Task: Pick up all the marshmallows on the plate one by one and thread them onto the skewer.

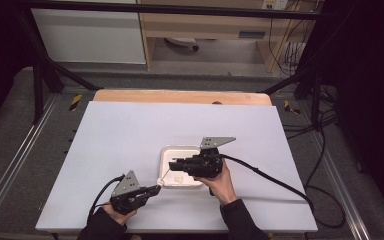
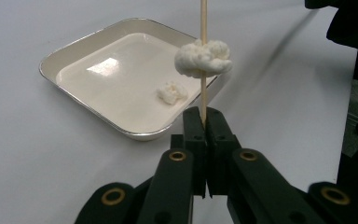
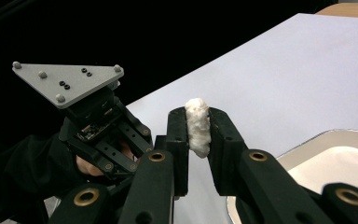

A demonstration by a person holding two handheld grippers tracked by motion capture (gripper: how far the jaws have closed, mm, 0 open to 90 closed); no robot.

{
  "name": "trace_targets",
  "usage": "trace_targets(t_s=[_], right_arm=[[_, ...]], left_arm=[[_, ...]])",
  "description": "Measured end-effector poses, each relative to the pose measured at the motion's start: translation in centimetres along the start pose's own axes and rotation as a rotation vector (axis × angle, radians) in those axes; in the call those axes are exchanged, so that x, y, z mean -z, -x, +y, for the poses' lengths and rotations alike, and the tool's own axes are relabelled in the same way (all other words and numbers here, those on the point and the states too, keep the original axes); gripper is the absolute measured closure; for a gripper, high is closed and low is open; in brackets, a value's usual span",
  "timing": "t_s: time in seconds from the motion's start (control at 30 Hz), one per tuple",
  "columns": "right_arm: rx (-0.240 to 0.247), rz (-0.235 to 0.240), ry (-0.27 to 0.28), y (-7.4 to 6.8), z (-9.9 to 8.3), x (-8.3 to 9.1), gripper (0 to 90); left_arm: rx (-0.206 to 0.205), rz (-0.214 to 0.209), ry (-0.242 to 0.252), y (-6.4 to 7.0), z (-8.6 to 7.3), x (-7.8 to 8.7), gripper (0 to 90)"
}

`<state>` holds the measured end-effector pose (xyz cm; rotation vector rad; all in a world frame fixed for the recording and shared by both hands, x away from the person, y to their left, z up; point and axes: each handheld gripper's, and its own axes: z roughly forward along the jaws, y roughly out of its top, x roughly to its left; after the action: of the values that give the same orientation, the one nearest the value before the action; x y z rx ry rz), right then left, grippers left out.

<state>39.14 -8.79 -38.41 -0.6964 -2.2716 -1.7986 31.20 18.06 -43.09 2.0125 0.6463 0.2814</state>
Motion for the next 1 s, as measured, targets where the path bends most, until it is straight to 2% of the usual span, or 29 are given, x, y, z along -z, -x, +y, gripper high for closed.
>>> trace_targets(t_s=[0.7,0.73,0.77,0.8,0.87,0.93,1.0], right_arm=[[-0.012,0.006,-0.010,-0.2,-0.4,-0.2,80.3],[-0.010,0.006,-0.013,-0.2,-0.5,-0.3,80.3],[-0.010,0.009,-0.027,-0.2,-0.5,-0.3,80.1],[-0.009,0.017,-0.063,-0.2,-0.8,-0.7,79.7],[-0.008,0.025,-0.076,-0.3,-1.6,-1.4,79.4],[-0.001,0.023,-0.064,-0.2,-1.7,-1.6,79.1],[-0.005,0.011,-0.077,-0.1,-1.8,-1.7,78.8]], left_arm=[[0.004,0.004,0.009,0.2,0.2,-0.1,88.8],[0.007,0.001,0.020,0.2,0.2,0.0,88.8],[0.017,-0.012,0.053,0.2,0.4,0.1,88.8],[0.023,-0.009,0.064,0.3,0.8,0.2,88.8],[0.005,0.016,0.057,0.6,1.0,-0.1,88.8],[0.019,0.018,0.047,0.5,0.9,-0.4,88.7],[0.017,0.026,0.038,0.5,0.8,-0.4,88.7]])
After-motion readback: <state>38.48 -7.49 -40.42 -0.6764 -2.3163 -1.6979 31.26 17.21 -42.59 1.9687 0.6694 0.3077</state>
